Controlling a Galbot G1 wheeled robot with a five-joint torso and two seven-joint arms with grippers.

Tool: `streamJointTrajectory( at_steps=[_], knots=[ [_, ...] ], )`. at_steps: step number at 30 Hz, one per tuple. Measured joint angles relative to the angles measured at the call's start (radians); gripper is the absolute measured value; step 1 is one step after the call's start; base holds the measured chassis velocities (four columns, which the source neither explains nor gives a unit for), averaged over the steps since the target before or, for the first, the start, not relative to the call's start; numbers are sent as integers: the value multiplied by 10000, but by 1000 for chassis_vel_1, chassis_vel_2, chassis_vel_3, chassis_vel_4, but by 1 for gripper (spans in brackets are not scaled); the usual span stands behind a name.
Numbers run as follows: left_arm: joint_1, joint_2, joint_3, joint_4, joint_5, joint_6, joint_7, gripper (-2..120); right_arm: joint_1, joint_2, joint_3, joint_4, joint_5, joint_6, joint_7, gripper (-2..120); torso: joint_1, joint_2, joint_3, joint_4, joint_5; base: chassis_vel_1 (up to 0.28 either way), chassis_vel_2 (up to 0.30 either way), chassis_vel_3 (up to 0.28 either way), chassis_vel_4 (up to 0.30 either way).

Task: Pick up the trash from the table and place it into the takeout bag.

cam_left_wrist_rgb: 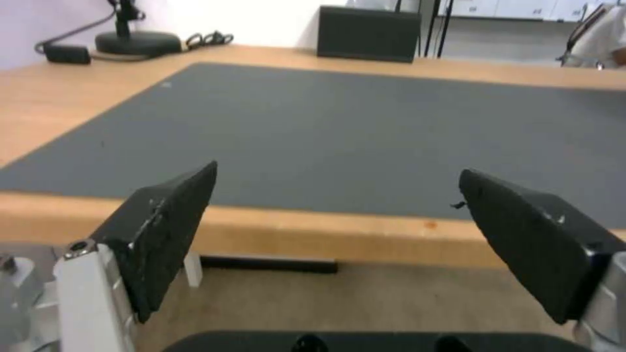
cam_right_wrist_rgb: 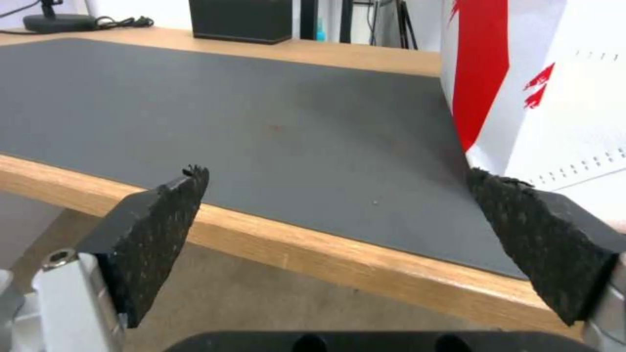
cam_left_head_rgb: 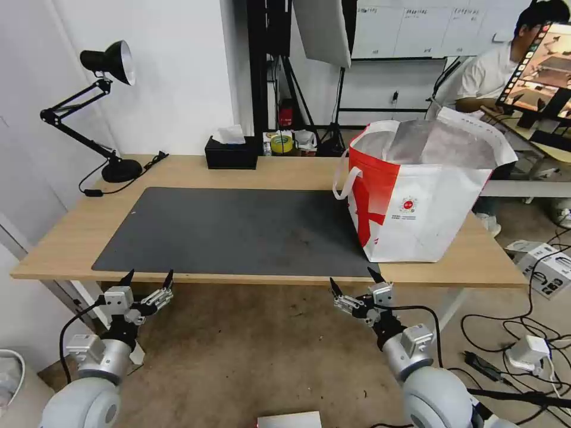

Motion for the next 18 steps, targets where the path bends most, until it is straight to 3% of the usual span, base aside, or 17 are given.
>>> streamJointTrajectory(
  at_steps=[18],
  knots=[
    [-2,2,15,-12,-37,14,-4,100,0,0,0,0,0,0,0,100,2,0,0,-1,0,0,0,0,0]
  ],
)
